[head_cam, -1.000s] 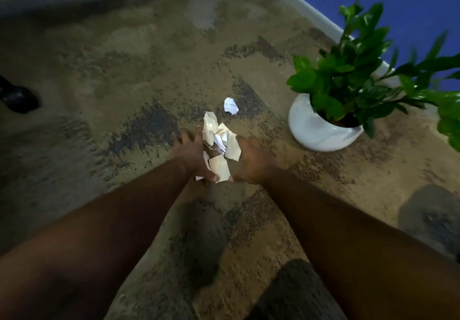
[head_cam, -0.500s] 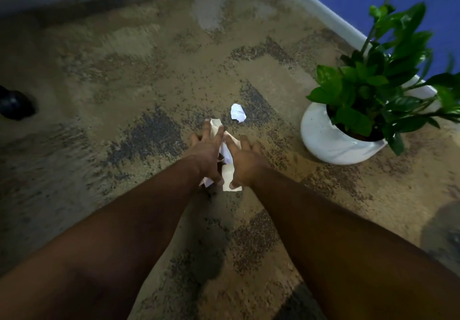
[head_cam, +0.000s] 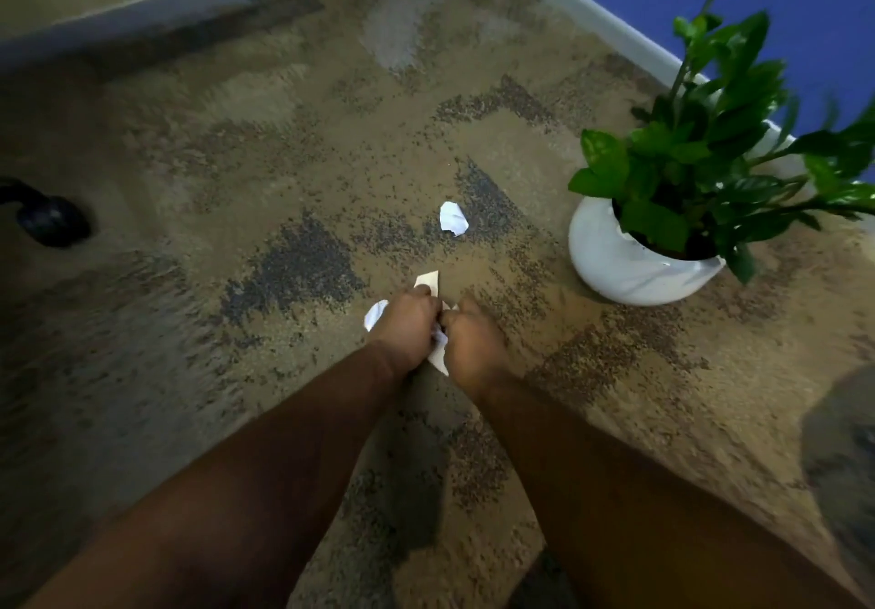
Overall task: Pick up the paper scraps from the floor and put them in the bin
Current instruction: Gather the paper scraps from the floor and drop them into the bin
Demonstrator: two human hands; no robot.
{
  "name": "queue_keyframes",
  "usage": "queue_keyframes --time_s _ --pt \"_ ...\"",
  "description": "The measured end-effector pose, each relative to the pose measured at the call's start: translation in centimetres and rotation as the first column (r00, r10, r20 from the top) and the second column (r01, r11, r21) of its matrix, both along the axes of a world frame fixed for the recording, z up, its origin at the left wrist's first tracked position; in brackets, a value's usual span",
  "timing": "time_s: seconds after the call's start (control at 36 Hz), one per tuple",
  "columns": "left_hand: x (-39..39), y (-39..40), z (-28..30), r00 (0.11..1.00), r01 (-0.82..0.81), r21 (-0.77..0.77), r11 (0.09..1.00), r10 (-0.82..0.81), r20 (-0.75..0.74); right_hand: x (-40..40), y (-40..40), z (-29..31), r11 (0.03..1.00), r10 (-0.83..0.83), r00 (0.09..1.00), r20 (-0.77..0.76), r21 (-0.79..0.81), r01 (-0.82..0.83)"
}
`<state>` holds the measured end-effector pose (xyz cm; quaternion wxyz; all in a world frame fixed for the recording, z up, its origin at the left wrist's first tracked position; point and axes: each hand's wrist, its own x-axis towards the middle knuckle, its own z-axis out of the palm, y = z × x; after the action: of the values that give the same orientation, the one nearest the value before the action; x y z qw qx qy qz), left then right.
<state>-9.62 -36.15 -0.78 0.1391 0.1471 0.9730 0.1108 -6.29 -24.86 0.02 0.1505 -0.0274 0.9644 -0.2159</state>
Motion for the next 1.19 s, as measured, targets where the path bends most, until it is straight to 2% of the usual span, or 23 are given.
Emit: queue_keyframes --time_s 0.06,0.17,0.28,0.36,0.64,0.83,0.97,1.08,1.19 --pt "1.0 0.6 0.3 1.000 -0.015 -0.001 1.000 0.015 0.008 1.0 0.6 0.4 0.999 -0.038 0.999 0.019 -0.038 0.039" --pt "2.2 2.1 1.3 0.990 -0.011 0.026 1.000 0.008 0.139 2.4 2.3 1.1 0.985 -0.112 0.990 0.081 -0.124 0.122" --pt "2.9 4.4 2.9 0.978 -0.006 -0.078 0.997 0.022 0.209 3.6 4.5 2.3 0.971 -0.178 0.979 0.103 -0.146 0.192" --pt "2.9 6.1 4.1 0.960 0.073 0.011 0.997 -0.073 0.269 4.6 6.6 3.4 0.973 -0.149 0.982 0.112 -0.159 0.166" --pt "4.6 13.0 9.9 0.926 0.330 0.040 0.943 -0.331 0.179 6.7 14.6 7.3 0.986 -0.136 0.990 0.045 -0.090 0.140" --pt "7.4 21.0 13.3 0.881 0.458 0.051 0.887 -0.461 0.106 10.2 22.6 11.5 0.978 -0.202 0.979 -0.005 -0.046 0.201" --pt "9.9 27.8 15.5 0.829 0.556 0.045 0.830 -0.557 0.040 13.3 29.4 14.7 0.982 -0.177 0.984 -0.003 0.069 0.177" --pt "11.1 33.5 18.3 0.787 0.617 0.072 0.784 -0.613 -0.070 15.0 34.7 17.6 0.956 -0.270 0.960 -0.080 0.094 0.277" --pt "11.9 38.8 21.8 0.774 0.631 0.099 0.770 -0.614 -0.153 16.1 39.1 20.6 0.904 -0.405 0.898 -0.173 0.072 0.421"
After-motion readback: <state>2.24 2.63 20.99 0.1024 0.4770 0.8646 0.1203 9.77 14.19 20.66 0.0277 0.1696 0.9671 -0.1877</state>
